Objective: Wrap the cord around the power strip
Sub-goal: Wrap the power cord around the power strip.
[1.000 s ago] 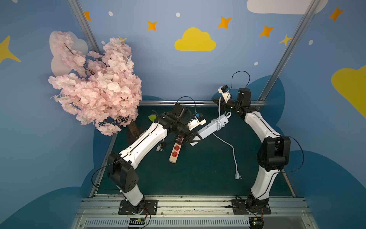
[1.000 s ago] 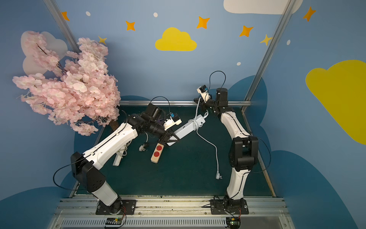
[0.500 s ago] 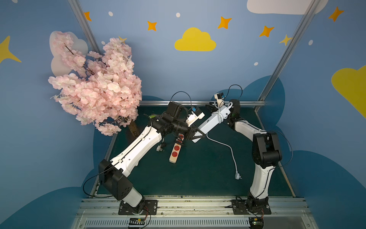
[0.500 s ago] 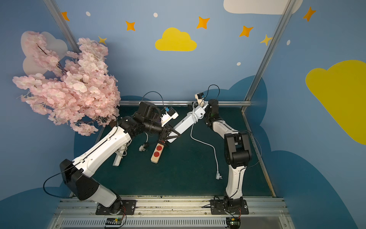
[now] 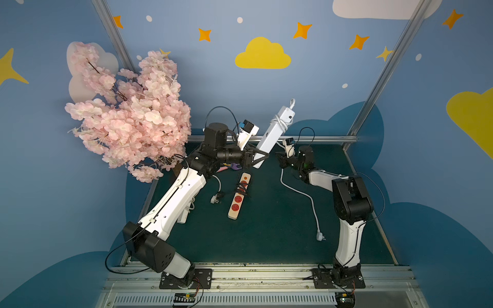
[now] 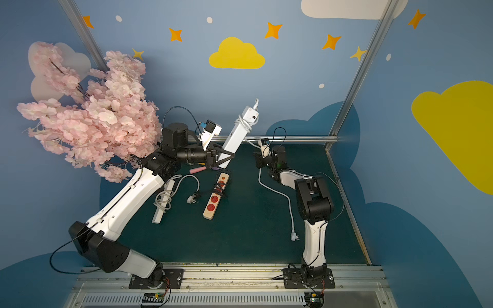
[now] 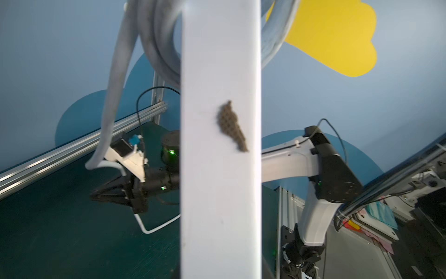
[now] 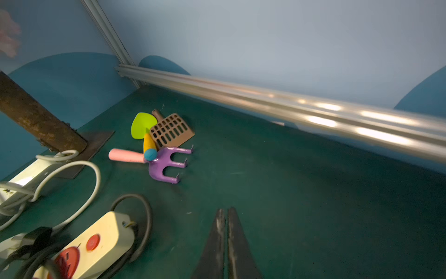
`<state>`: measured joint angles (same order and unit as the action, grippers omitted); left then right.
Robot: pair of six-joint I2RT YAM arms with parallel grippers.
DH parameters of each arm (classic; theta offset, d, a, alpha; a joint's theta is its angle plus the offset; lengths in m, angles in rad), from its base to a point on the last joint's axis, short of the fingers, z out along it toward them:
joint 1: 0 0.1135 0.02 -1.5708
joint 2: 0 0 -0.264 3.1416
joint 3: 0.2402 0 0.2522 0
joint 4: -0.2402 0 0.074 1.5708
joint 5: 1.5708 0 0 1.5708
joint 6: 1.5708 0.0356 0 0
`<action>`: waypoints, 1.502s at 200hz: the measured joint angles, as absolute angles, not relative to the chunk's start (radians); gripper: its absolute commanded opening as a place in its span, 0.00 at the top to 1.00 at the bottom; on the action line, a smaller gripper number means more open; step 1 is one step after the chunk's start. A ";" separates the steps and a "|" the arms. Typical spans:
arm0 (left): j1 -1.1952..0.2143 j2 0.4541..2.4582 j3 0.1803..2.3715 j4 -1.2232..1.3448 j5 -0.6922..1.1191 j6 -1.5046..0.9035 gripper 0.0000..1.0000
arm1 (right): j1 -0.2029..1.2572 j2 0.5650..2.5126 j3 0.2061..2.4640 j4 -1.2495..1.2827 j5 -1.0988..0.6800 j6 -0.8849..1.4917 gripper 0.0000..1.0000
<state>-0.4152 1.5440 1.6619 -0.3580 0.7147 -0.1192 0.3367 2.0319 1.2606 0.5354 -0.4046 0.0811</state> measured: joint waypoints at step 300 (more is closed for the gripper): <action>-0.620 1.627 1.631 -0.783 0.507 0.334 0.98 | 0.175 1.919 1.687 -0.109 -0.683 -0.357 0.97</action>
